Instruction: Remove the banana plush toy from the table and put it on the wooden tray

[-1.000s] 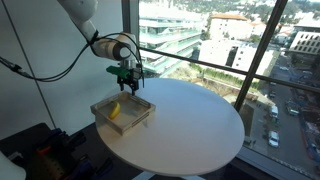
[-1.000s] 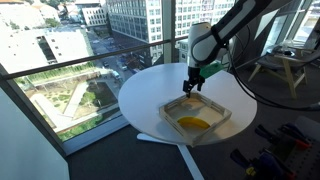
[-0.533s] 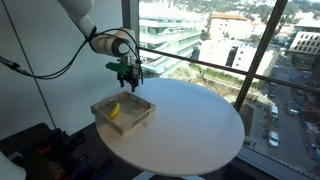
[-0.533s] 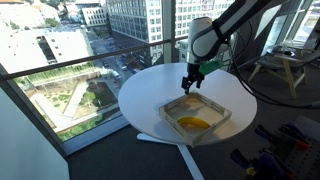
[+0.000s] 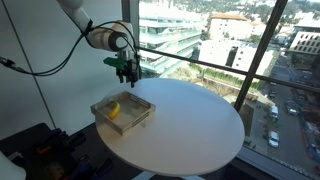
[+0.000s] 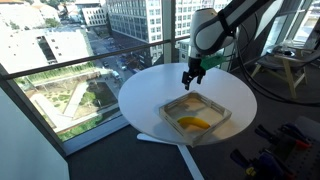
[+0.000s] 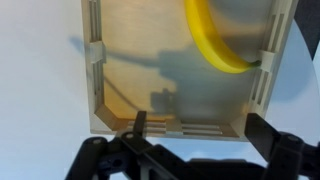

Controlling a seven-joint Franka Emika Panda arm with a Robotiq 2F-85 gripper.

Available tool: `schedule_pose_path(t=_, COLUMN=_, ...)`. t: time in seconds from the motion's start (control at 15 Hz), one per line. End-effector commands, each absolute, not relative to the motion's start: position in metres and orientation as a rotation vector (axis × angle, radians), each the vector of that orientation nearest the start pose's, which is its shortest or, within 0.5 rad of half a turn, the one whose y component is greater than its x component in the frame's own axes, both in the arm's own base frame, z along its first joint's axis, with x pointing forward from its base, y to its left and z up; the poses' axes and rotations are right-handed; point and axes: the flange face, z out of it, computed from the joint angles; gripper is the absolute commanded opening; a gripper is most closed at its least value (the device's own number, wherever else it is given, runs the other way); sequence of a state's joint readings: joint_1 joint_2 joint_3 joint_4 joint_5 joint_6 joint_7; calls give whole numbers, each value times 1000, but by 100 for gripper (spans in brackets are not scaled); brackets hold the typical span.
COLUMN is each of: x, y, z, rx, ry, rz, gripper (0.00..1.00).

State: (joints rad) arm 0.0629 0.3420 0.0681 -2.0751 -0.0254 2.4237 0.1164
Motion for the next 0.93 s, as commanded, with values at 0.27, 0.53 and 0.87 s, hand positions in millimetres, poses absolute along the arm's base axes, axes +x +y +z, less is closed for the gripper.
schedule_pose_path(t=0.27, x=551, y=77, z=294, rx=-3126, ry=5, rz=-8, gripper=100)
schedule_pose_path(t=0.53, x=534, y=76, z=303, rx=-3117, ry=24, rz=-1, gripper=100)
schedule_pose_path(t=0.87, x=514, y=73, z=314, rx=-3113, ry=33, rz=-4, gripper=100)
